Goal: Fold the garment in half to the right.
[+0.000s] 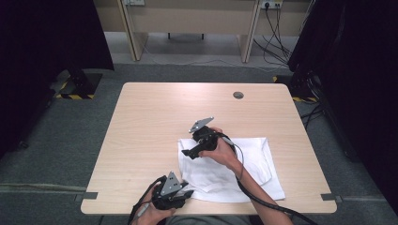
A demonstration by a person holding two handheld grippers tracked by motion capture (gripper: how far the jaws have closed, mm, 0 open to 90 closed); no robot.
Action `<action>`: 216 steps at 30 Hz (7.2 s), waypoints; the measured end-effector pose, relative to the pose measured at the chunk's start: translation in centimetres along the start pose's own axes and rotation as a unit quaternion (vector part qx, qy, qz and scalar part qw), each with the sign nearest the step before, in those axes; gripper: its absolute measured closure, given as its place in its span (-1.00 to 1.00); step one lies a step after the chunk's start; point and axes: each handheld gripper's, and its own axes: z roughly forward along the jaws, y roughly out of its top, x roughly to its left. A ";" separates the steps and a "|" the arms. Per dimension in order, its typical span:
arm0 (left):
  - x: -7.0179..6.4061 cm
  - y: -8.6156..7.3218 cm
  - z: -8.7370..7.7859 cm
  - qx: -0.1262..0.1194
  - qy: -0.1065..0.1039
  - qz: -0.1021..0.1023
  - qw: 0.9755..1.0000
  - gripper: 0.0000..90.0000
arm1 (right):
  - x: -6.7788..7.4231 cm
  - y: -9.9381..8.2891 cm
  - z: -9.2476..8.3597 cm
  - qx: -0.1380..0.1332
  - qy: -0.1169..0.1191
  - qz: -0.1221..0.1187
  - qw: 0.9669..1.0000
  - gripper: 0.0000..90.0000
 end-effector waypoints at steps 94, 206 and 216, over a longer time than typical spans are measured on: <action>-5.6 16.2 2.9 -0.036 -0.100 0.173 0.979 0.80 | -6.6 -6.0 -15.2 -0.198 -0.066 0.067 0.976 0.75; 1.7 5.6 6.9 0.029 -0.023 0.039 0.999 -0.62 | 3.0 -20.0 -17.0 0.001 -0.123 0.008 0.992 -0.67; 1.6 4.8 5.9 0.029 -0.025 0.039 0.998 -0.62 | 1.8 -18.4 -16.6 0.004 -0.099 0.011 0.995 -0.66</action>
